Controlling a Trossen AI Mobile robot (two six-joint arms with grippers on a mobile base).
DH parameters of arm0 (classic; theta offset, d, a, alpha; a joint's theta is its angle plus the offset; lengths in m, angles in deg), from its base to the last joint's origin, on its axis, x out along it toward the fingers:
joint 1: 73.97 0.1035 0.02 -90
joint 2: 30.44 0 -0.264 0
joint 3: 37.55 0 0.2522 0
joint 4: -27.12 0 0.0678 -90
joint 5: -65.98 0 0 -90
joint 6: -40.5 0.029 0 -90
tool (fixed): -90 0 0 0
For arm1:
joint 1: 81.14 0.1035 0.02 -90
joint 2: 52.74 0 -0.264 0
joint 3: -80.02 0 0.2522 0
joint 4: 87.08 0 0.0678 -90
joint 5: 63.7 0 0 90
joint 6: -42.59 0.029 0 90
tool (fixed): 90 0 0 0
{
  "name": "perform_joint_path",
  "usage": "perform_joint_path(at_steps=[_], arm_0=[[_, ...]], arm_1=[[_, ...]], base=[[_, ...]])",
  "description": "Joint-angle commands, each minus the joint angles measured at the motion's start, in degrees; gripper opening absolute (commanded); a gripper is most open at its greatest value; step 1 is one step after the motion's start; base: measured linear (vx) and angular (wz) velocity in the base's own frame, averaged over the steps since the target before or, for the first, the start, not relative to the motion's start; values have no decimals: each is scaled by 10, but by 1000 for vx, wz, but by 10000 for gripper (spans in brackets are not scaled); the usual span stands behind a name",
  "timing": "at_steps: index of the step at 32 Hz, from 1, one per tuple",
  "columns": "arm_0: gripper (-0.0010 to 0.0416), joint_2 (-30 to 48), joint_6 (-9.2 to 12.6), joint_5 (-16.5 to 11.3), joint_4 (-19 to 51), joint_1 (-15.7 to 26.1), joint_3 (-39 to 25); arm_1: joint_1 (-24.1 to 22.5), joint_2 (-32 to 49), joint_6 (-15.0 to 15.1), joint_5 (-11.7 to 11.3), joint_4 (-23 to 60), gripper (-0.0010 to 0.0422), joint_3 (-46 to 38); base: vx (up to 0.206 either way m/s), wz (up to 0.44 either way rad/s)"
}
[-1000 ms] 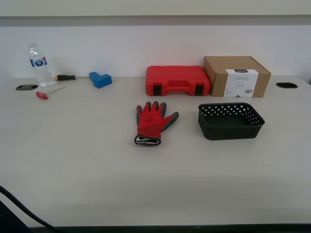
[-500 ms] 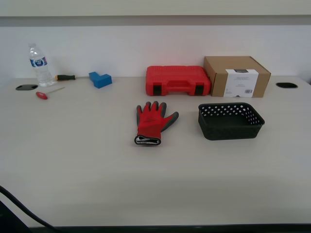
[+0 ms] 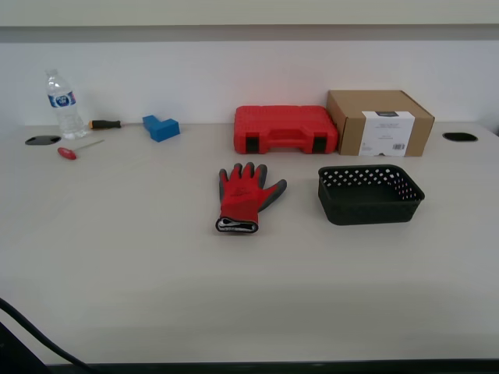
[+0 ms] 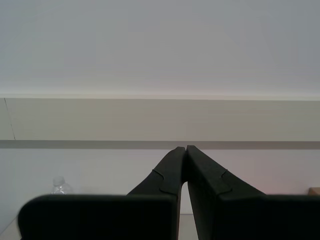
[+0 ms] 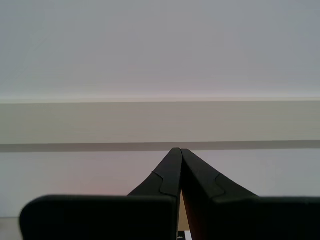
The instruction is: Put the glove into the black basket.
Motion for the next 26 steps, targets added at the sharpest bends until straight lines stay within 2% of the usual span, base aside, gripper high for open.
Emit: perform_joint_path(at_steps=[1,4,7,8,9,10,11,15,16,19,23,26], arm_0=[[1,0,1,0,8,0,-1],[1,3,3,-10,6,1,-1],[1,18,11,-42,6,1,-1],[1,26,18,-52,4,1,-1],[1,41,35,-66,2,1,-2],[1,63,52,-87,3,2,-9],[1,103,72,-122,4,4,-25],[1,196,91,-175,10,12,-88],[1,213,93,-185,13,16,-107],[1,255,91,-188,40,35,-161],[1,297,87,-217,64,72,-219],[1,319,63,-217,89,115,-247]], arm_1=[[0,0,0,-2,-2,0,-1],[0,0,0,-2,-2,0,-1],[0,0,0,-2,-2,0,-1],[0,0,0,-2,-2,0,-1],[0,0,0,-2,-2,0,-1],[0,0,0,-2,-2,0,-1],[0,0,0,-2,-2,0,-1],[0,0,0,-2,-1,0,-1],[0,0,0,-2,-2,0,-1],[0,0,0,-2,-2,0,-1],[0,0,0,-2,-2,0,-1],[0,0,0,-2,-2,0,-1]], base=[[0,0],[0,0],[0,0],[0,0],[0,0],[0,0],[0,0],[0,0],[0,0],[0,0],[0,0],[0,0]])
